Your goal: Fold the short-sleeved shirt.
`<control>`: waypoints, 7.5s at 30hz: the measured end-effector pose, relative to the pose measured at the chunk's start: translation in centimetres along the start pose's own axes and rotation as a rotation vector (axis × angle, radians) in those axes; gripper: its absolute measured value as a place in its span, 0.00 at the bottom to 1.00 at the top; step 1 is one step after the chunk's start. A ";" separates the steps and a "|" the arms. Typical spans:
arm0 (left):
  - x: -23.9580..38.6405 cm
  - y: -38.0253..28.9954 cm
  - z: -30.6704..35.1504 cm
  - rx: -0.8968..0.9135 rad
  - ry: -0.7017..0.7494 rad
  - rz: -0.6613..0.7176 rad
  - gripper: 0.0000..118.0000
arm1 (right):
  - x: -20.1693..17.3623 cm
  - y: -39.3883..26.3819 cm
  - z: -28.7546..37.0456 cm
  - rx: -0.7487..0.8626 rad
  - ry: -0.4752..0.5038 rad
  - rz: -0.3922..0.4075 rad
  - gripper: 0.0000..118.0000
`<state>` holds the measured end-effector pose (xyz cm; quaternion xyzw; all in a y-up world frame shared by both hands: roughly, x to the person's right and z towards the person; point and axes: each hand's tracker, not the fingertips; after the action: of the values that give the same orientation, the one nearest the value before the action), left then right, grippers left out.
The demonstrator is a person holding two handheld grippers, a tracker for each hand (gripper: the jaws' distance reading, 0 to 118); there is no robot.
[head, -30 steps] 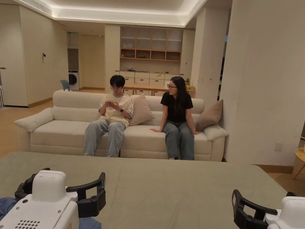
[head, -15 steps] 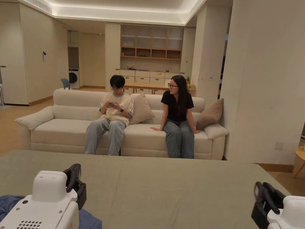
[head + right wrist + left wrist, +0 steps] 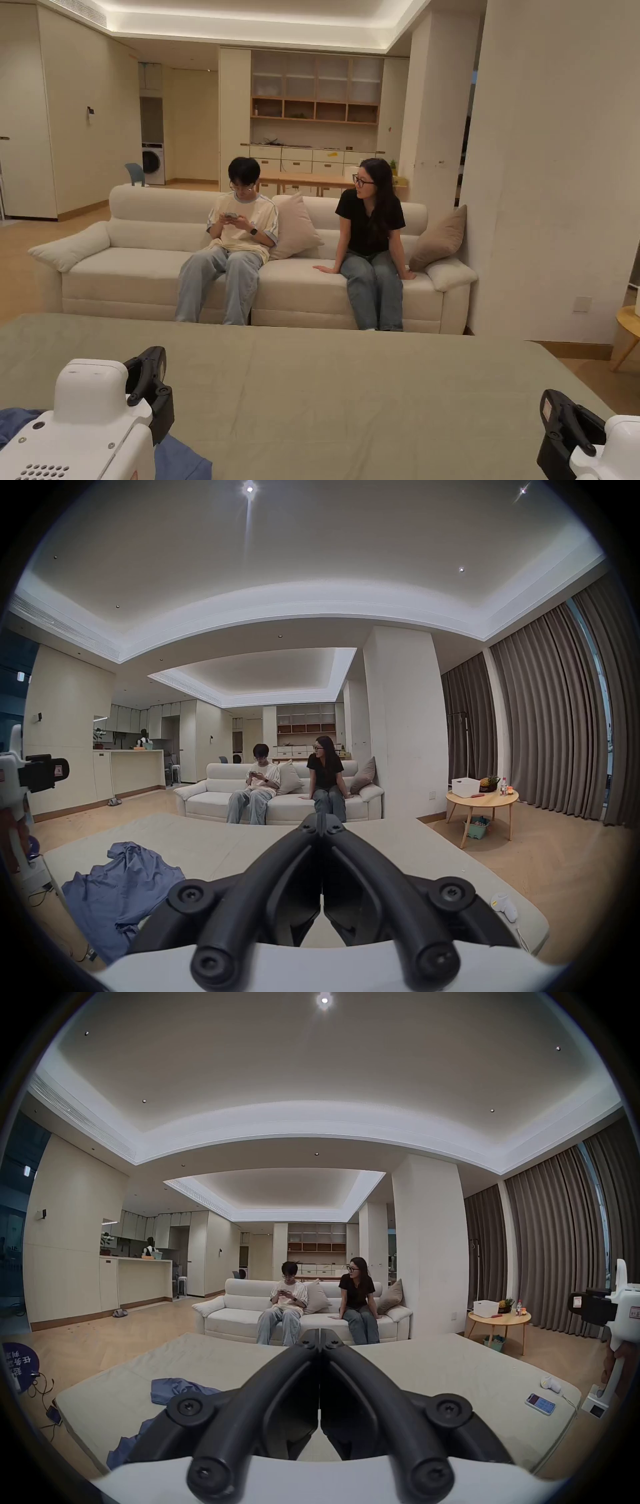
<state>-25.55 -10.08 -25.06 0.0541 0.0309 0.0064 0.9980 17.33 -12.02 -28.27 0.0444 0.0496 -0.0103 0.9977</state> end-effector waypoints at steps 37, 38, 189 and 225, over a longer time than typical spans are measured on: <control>-13.3 -3.9 4.1 -0.288 0.280 -0.094 0.00 | -15.3 -1.3 -5.2 -0.081 0.488 -0.033 0.00; -13.4 -4.9 2.1 -0.305 0.265 -0.081 0.00 | -15.1 -1.6 -5.7 -0.086 0.487 -0.030 0.00; -9.7 -34.4 -18.6 -0.983 0.232 0.105 0.53 | -3.0 -6.1 -3.9 -0.292 0.116 0.004 0.00; -12.5 -27.2 -15.7 -0.779 0.040 0.277 0.01 | -11.8 -35.4 -43.6 -1.066 0.394 0.131 0.93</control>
<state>-38.78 -35.62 -42.86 -0.3243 0.0381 0.1530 0.9327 0.44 -43.16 -73.41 -0.4609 0.2299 0.0865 0.8528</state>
